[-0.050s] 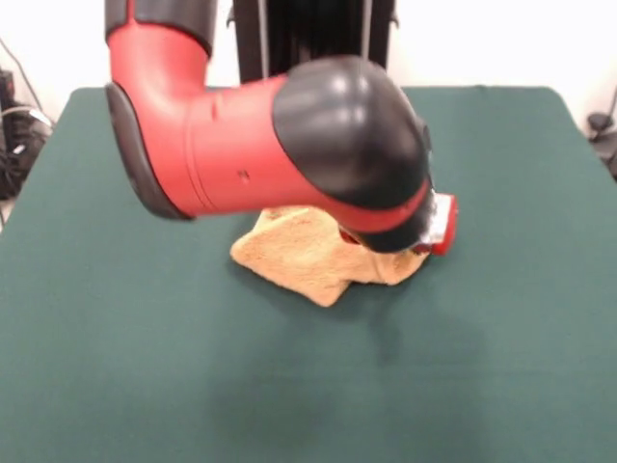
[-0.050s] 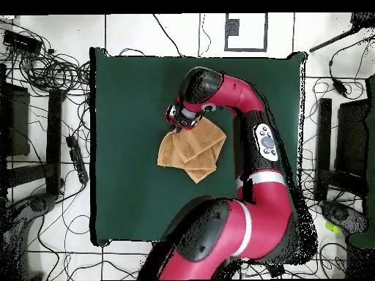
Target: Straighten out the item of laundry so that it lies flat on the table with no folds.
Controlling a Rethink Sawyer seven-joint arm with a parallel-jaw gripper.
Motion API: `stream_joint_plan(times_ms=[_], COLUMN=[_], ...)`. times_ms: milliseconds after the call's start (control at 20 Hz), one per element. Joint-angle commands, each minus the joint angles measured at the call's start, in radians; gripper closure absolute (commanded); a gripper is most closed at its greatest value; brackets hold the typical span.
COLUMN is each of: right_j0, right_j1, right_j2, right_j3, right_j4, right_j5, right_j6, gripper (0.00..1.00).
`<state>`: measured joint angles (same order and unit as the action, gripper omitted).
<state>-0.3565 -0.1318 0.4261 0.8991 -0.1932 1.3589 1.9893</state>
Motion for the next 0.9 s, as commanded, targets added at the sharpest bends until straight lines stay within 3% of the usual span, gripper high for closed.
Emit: stream_joint_plan(times_ms=[50, 450, 650, 900], right_j0=[0.001, 0.002, 0.005, 0.001], right_j1=[-0.098, -0.112, -0.093, -0.098], right_j2=[0.075, 0.064, 0.061, 0.066], right_j3=[0.236, 0.257, 0.218, 0.21], right_j4=[-0.008, 0.019, 0.055, 0.065], right_j5=[-0.131, -0.172, -0.099, -0.049], right_j6=[-0.185, -0.083, -0.034, -0.068], gripper=[1.0, 1.0, 1.0, 1.0])
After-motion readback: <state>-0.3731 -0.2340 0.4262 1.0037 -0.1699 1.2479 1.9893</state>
